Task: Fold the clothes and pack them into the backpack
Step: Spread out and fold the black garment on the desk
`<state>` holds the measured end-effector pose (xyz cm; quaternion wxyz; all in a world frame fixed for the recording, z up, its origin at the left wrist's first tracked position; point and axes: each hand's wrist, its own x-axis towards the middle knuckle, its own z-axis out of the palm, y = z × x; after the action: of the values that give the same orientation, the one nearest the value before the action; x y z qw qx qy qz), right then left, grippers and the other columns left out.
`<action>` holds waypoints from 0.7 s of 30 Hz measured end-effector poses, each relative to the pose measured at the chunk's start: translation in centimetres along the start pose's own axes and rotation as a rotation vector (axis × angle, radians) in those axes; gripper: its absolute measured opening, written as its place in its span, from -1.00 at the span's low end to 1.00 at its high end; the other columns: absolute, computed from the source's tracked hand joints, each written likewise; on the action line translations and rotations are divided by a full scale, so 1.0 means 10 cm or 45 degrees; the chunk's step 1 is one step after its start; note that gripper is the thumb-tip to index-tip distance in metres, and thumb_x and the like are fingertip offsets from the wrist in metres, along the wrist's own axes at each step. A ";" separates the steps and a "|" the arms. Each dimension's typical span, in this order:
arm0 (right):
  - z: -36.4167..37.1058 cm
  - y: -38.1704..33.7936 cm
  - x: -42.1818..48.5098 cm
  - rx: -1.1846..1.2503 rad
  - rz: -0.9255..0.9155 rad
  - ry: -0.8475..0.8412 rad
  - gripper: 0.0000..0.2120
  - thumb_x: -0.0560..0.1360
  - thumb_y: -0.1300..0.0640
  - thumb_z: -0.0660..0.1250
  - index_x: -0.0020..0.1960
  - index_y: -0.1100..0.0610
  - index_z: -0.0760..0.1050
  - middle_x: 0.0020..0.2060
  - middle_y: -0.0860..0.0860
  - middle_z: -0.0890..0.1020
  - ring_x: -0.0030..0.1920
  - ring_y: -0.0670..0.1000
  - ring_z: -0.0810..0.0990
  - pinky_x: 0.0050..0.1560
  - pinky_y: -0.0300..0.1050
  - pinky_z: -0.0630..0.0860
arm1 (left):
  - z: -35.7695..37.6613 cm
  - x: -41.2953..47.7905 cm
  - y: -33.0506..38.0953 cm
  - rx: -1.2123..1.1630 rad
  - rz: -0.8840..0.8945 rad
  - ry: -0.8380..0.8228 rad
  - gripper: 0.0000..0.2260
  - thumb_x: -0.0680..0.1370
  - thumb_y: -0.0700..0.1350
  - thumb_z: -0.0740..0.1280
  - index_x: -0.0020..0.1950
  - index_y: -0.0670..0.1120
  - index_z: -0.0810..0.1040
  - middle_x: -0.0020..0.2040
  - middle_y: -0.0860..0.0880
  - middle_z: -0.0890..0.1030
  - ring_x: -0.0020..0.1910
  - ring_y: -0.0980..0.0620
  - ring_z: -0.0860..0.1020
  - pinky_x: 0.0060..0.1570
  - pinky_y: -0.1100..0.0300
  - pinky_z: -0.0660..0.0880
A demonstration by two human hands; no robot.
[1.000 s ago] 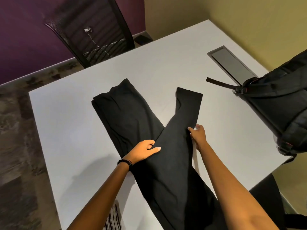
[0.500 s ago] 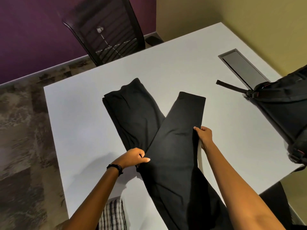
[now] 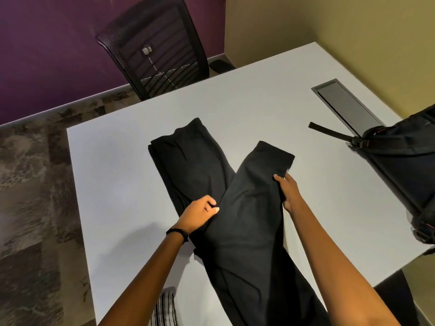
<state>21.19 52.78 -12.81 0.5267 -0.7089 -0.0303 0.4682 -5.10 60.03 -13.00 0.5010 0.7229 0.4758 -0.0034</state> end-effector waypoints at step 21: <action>0.13 -0.29 0.03 0.039 -0.092 -0.016 -0.62 0.63 0.08 0.11 0.44 -0.02 0.21 0.36 0.05 0.39 0.28 0.10 0.45 0.13 -0.07 0.49 | 0.30 1.08 0.89 -0.338 -0.288 -0.015 -0.54 0.58 -0.10 0.28 0.43 -0.20 0.28 0.26 -0.15 0.50 0.24 -0.08 0.47 0.23 0.17 0.38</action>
<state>21.77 55.17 -10.80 0.5538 -0.6962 -0.0522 0.4537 8.34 64.77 -13.31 0.5913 0.5922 0.5474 -0.0013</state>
